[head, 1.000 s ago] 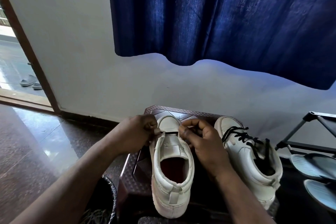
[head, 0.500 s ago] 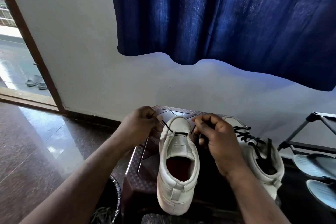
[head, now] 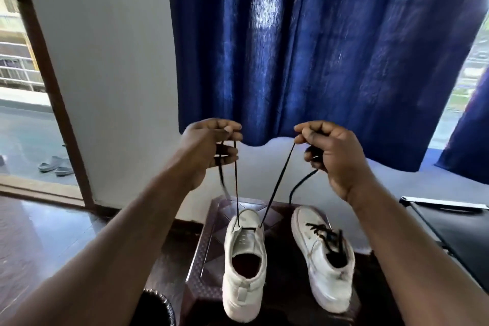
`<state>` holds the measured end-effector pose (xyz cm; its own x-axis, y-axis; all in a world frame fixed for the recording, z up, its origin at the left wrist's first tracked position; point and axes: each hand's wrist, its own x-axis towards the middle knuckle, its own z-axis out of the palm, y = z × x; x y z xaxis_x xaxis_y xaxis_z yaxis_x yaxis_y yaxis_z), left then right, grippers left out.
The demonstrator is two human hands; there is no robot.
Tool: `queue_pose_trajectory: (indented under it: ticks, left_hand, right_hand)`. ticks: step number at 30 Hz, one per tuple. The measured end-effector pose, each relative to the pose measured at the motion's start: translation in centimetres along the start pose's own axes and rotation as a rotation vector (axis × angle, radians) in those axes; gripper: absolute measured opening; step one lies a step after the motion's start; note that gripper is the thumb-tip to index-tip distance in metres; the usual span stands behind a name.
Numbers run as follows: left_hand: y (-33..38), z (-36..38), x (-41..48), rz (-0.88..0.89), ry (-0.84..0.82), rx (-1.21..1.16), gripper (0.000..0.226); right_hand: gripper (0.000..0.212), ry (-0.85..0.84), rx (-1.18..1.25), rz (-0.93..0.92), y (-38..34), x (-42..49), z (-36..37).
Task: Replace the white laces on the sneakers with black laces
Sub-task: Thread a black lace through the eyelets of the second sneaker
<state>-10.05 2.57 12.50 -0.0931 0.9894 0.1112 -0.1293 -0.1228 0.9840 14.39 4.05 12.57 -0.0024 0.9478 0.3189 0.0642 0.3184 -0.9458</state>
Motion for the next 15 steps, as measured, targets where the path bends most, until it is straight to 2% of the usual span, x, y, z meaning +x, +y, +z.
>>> queue_pose_trajectory:
  ticks: [10, 15]
  left_hand:
    - [7.1, 0.7, -2.2, 0.134, -0.041, 0.085, 0.024]
    - [6.3, -0.3, -2.3, 0.13, 0.143, 0.373, 0.033]
  right_hand:
    - [0.019, 0.014, -0.017, -0.082, -7.0, -1.7, 0.5]
    - [0.02, -0.01, -0.081, -0.09, -7.5, -2.7, 0.8]
